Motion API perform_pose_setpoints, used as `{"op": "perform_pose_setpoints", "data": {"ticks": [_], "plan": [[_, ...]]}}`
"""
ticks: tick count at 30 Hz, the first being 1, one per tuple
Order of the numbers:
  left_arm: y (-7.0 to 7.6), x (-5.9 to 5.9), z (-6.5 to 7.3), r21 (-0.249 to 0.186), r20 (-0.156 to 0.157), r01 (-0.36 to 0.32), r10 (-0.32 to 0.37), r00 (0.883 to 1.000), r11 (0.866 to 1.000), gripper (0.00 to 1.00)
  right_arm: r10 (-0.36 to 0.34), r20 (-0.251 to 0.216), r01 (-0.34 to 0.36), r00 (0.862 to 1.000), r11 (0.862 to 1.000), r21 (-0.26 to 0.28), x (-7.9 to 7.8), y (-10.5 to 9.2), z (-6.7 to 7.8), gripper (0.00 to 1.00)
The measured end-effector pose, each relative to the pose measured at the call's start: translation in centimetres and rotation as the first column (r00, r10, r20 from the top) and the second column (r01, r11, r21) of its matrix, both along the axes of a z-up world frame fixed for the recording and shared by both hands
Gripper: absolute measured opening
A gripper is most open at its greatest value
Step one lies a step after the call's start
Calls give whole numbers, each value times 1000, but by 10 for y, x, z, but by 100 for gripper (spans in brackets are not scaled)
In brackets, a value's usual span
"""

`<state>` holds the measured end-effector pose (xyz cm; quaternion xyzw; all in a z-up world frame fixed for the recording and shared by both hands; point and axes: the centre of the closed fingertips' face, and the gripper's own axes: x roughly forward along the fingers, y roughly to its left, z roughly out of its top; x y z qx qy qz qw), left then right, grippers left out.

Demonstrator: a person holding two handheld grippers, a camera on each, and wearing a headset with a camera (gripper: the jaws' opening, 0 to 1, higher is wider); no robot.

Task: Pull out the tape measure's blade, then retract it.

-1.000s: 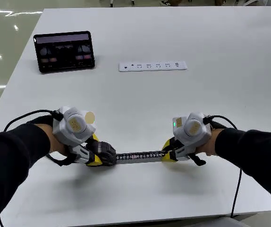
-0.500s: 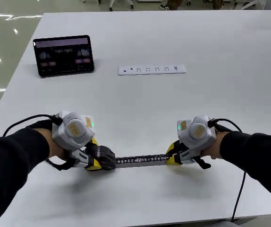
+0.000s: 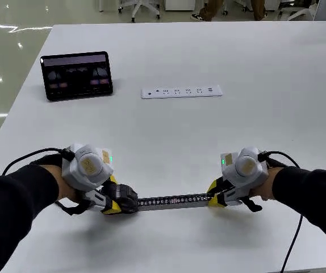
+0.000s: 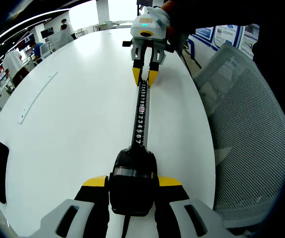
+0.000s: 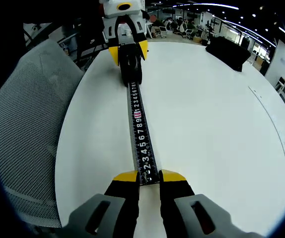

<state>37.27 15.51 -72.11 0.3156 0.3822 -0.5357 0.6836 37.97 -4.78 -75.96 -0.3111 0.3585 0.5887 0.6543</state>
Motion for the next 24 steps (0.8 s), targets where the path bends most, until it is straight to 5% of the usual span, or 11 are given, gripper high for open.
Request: {"op": "perform_pose_setpoints", "data": {"ticks": [24], "plan": [[0,-1,0,1,0,-6,6,1000,1000,31,-14,-1,14,1000,1000,-10,-1,-18,1,10]]}}
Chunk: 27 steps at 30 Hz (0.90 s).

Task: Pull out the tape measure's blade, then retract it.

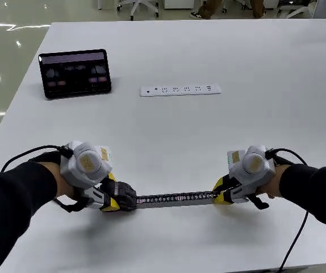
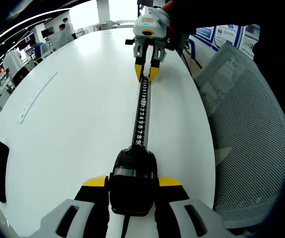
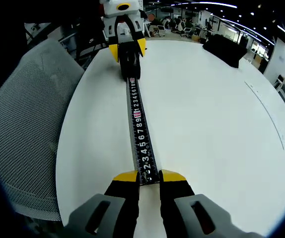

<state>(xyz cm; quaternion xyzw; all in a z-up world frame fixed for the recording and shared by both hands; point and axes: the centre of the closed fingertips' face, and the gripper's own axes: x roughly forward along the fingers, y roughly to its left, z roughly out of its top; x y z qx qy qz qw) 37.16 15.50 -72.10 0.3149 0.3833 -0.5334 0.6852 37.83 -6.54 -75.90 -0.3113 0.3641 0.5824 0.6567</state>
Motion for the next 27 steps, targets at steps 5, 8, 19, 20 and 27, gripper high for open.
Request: {"op": "perform_pose_setpoints", "data": {"ticks": [5,8,19,20,27], "plan": [[0,0,0,-1,0,-1,1,1000,1000,31,-6,-2,6,1000,1000,-1,0,-4,0,10],[0,0,0,0,0,0,0,1000,1000,31,-9,-3,9,1000,1000,-3,0,-7,0,10],[0,0,1,1,0,-1,1,1000,1000,31,-25,-5,25,1000,1000,-6,1,-16,0,10],[0,0,1,1,0,-1,1,1000,1000,31,-25,-5,25,1000,1000,-6,1,-17,0,10],[0,0,1,-1,1,-3,3,1000,1000,31,-31,-6,31,1000,999,-12,1,-23,0,10]]}}
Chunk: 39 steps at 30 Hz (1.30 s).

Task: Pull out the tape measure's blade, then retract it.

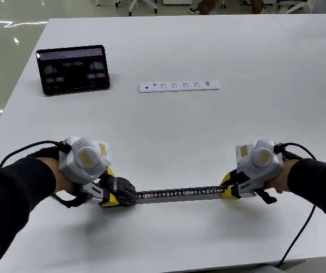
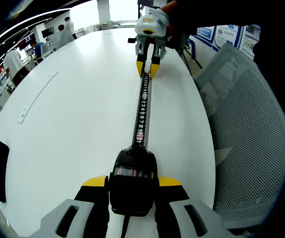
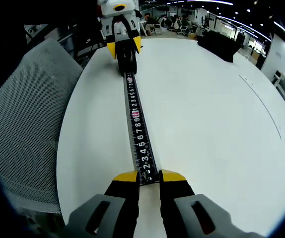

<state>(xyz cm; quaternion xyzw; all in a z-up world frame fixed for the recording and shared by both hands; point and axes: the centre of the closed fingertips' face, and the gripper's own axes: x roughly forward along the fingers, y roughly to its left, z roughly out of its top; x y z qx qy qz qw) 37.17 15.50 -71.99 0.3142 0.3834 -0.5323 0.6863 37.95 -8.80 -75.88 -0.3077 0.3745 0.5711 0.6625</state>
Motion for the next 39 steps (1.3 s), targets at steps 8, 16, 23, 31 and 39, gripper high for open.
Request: {"op": "perform_pose_setpoints", "data": {"ticks": [8,16,23,31,39], "plan": [[-1,-1,1,-4,2,-5,5,1000,1000,31,-3,-2,3,1000,1000,-8,1,-6,0,10],[-1,-1,1,-3,1,-4,4,1000,1000,31,-9,-2,9,1000,1000,-7,1,-7,0,11],[-1,0,0,-6,2,-7,7,1000,1000,31,-22,-7,22,1000,1000,-3,1,-6,-1,11],[0,0,0,-10,4,-11,11,1000,1000,31,-19,-4,19,1000,1000,-9,1,-6,-1,11],[-1,1,1,-35,6,-23,24,1000,999,31,-39,-9,39,999,999,2,1,-6,-1,11]]}}
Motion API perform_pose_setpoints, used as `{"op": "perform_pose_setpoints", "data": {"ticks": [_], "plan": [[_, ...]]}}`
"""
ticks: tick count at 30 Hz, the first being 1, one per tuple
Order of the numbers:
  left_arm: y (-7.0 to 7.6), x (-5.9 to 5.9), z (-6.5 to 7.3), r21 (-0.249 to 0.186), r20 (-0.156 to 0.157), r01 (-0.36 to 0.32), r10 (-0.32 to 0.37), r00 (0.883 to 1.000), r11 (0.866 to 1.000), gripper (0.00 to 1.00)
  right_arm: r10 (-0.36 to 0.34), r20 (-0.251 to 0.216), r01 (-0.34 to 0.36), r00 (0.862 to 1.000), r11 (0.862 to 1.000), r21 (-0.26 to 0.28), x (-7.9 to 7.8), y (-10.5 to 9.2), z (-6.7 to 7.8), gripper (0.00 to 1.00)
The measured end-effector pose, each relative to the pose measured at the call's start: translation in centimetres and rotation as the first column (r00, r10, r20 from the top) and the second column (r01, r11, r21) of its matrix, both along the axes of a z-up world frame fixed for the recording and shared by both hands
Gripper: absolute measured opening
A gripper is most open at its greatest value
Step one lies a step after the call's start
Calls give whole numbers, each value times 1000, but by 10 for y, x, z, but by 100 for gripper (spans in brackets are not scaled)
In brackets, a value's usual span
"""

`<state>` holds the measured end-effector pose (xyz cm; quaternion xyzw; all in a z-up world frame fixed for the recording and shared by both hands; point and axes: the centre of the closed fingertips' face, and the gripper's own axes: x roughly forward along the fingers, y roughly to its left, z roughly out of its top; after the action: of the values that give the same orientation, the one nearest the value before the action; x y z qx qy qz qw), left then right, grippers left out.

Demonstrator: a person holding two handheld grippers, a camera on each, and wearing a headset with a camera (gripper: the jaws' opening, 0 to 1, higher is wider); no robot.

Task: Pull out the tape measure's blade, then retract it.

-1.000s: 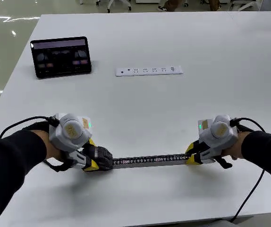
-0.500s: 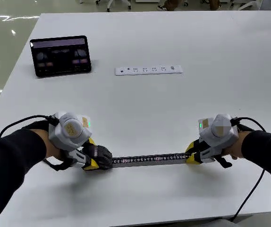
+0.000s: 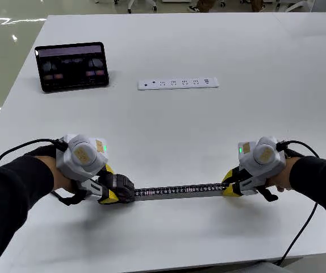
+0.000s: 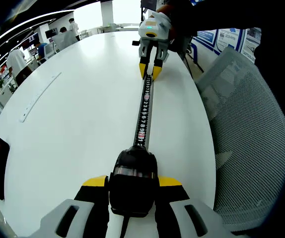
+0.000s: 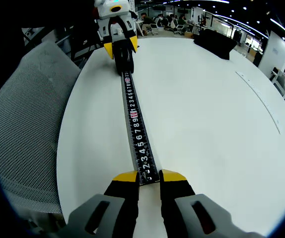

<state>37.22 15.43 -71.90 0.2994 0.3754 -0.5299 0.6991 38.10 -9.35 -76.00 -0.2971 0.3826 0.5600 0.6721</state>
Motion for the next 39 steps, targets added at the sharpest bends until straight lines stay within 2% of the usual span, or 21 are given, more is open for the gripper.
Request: {"op": "perform_pose_setpoints", "data": {"ticks": [3,7,11,12,13,15,17,20,23,24,25,26,27,28,29,30,31,33,34,36,39], "plan": [[-3,3,0,-23,17,1,-1,1000,1000,32,-17,-9,16,1000,1000,-12,0,2,0,12],[0,4,0,-73,14,-72,73,997,995,34,-28,-7,28,1000,999,-19,-1,1,0,13],[13,1,-3,-46,36,-105,106,994,993,42,-14,40,15,999,1000,-23,-4,2,0,14],[16,1,-4,-52,39,-134,136,990,990,46,-11,103,14,995,1000,-27,4,2,2,16],[17,3,-1,-78,55,-151,156,986,985,51,-9,137,13,990,999,-31,6,1,4,19],[20,10,6,-135,86,-199,212,974,971,59,-20,125,23,992,1000,-19,1,1,3,25],[26,11,12,-202,59,-296,314,948,933,71,-38,158,40,987,999,-10,2,-2,6,29],[34,9,18,-252,31,-371,391,920,894,84,-83,202,80,976,996,26,6,-5,16,37],[54,12,27,-335,-19,-527,554,832,781,99,-163,220,146,962,985,91,6,-9,32,48],[68,13,30,-354,-37,-593,622,782,724,99,-201,220,176,955,976,126,5,-10,38,51],[78,18,35,-391,-27,-630,675,737,672,100,-224,207,197,952,970,145,2,-12,41,52],[84,17,39,-413,-39,-652,703,710,636,100,-241,199,211,950,964,160,-1,-14,43,52],[92,9,38,-405,-90,-695,731,677,594,100,-274,209,239,939,955,177,-3,-18,49,54],[98,6,39,-405,-94,-710,747,658,575,100,-291,224,251,930,949,189,-4,-21,52,56],[101,5,44,-440,-68,-686,741,668,579,99,-313,224,270,923,941,202,-6,-25,54,58],[107,-2,45,-443,-70,-699,756,651,561,98,-333,211,289,919,933,214,-12,-29,56,60],[109,-9,43,-429,-83,-707,754,651,563,98,-347,210,302,914,928,219,-16,-32,57,62],[116,-16,51,-458,2,-671,756,655,583,100,-369,206,323,906,919,228,-25,-39,59,66],[119,-19,55,-471,28,-662,760,649,583,100,-373,206,326,905,917,229,-30,-42,59,68],[119,-31,57,-479,8,-659,754,657,579,100,-406,202,358,891,903,236,-39,-50,63,71],[126,-42,55,-461,28,-656,748,663,598,100,-465,185,408,866,870,277,-51,-62,71,75]]}}
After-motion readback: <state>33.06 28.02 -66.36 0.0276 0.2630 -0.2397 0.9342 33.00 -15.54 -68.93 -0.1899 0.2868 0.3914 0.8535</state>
